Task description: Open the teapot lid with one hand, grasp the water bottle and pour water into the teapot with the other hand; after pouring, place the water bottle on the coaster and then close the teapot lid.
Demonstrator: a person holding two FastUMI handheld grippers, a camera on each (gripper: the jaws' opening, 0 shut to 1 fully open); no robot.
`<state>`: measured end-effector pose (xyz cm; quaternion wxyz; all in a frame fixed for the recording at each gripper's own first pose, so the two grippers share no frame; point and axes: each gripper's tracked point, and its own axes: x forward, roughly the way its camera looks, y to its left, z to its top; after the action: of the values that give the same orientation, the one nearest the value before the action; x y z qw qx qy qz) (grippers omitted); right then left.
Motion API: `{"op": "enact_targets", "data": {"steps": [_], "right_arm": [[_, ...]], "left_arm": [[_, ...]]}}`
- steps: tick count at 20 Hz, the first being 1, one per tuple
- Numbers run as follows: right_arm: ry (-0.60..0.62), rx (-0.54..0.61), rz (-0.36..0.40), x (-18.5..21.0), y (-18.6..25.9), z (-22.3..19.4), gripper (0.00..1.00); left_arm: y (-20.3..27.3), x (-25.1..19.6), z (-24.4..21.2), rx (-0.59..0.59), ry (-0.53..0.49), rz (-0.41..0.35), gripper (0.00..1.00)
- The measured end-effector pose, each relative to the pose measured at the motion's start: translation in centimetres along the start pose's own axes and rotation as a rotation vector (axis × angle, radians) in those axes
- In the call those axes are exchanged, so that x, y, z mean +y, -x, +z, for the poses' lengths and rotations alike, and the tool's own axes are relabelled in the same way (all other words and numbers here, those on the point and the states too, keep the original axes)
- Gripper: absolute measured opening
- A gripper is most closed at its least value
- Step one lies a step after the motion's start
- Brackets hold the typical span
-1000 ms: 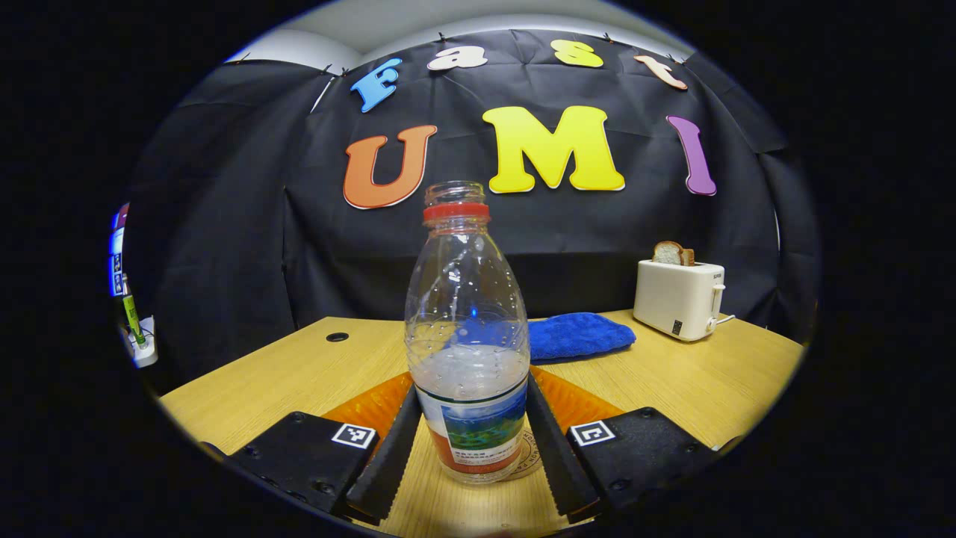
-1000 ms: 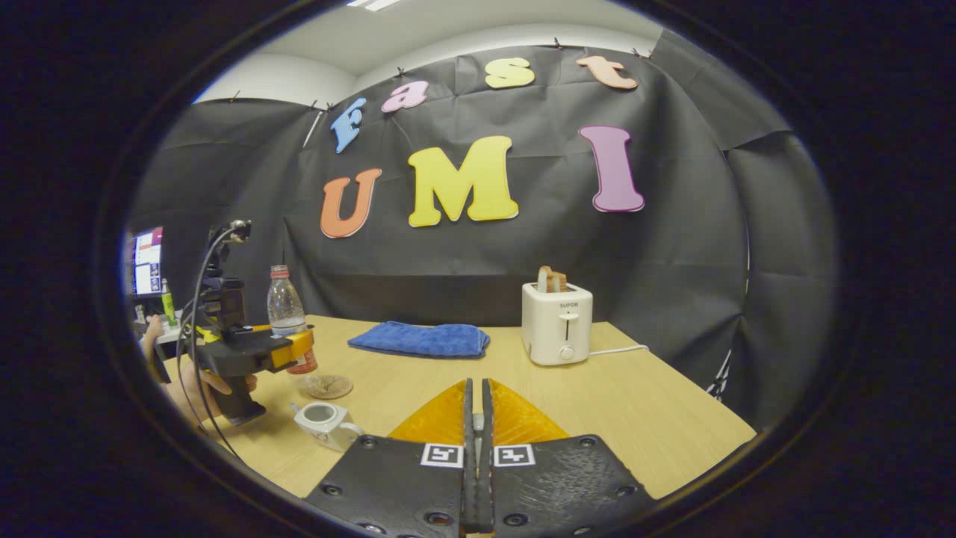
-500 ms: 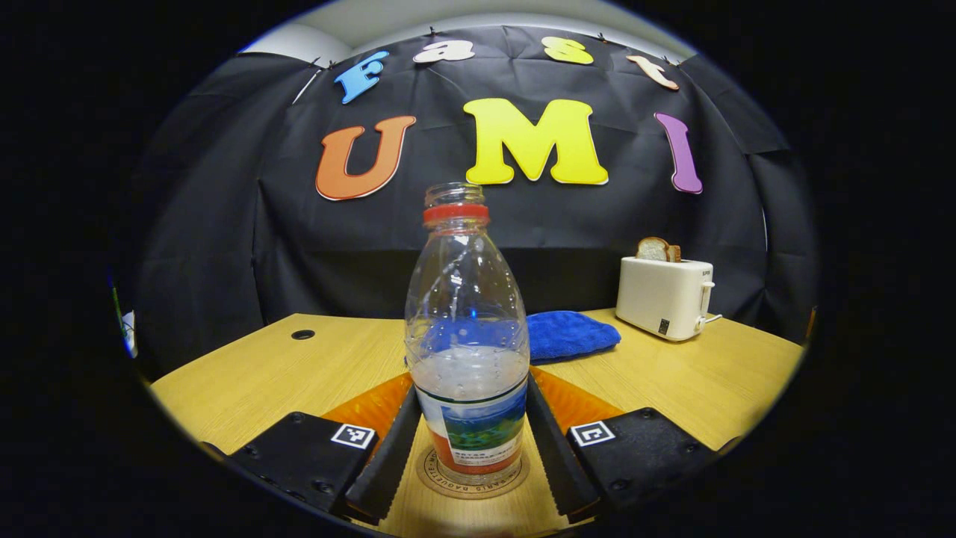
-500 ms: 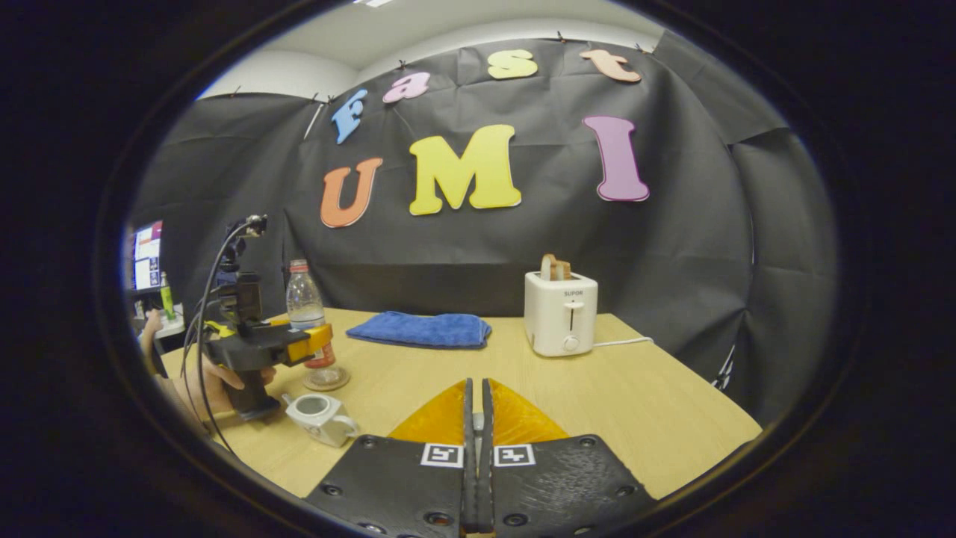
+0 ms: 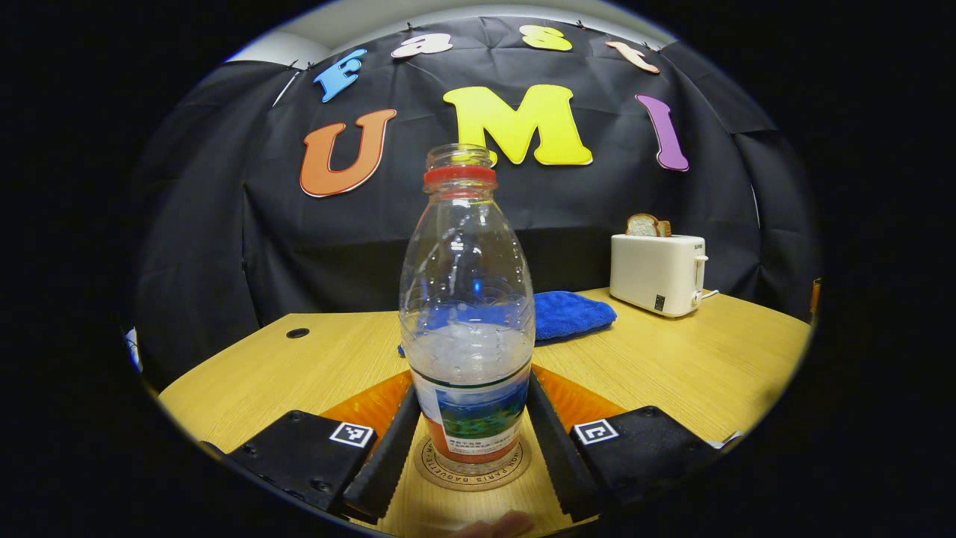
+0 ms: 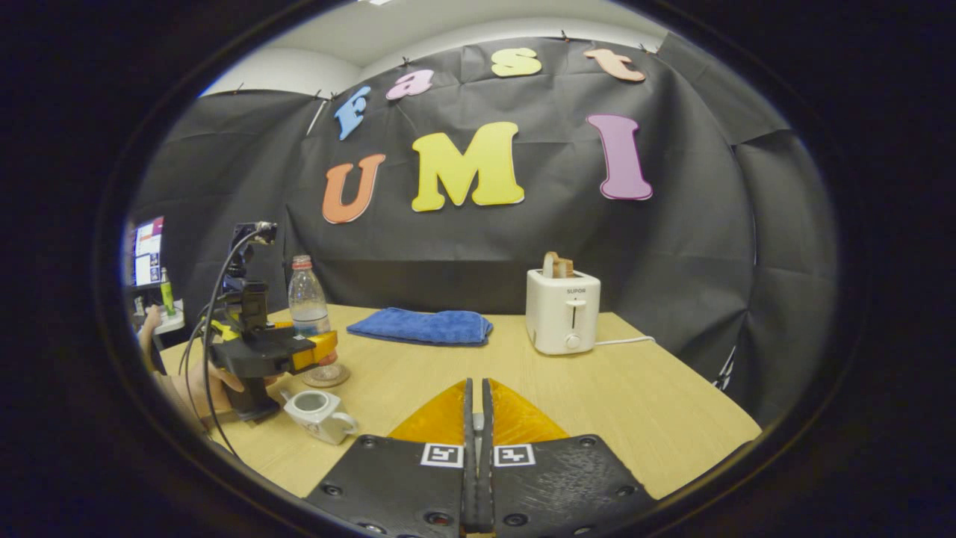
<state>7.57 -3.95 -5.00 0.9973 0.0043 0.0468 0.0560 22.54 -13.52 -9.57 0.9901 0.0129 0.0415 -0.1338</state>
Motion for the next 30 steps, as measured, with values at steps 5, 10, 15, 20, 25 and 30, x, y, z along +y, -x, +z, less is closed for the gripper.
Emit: {"op": "enact_targets", "data": {"steps": [5, 10, 15, 20, 25, 30], "right_arm": [[0.008, 0.002, 0.003, 0.2, 0.4, -0.1, 0.0], [0.023, -0.014, 0.016, 1.1, 0.7, 0.4, 0.0], [0.033, -0.025, 0.016, 1.6, 0.5, 0.4, 0.0], [0.013, -0.019, 0.014, 2.1, 0.2, 0.1, 0.0], [0.028, -0.014, 0.021, 3.5, 0.2, -0.4, 0.0], [0.051, -0.022, 0.055, 5.8, 0.8, -0.6, 0.0]], "left_arm": [[1.2, -0.6, 0.7, -0.014, 0.005, -0.021, 0.96], [2.5, 0.2, 0.8, -0.024, 0.007, -0.012, 0.97], [3.9, 0.7, 0.6, -0.032, 0.005, -0.025, 0.97], [5.0, 1.0, 0.0, -0.023, 0.019, -0.042, 0.97], [6.6, 1.4, -1.3, -0.01, 0.01, -0.072, 0.98], [10.0, 3.9, -1.3, -0.038, 0.049, -0.011, 0.97]]}}
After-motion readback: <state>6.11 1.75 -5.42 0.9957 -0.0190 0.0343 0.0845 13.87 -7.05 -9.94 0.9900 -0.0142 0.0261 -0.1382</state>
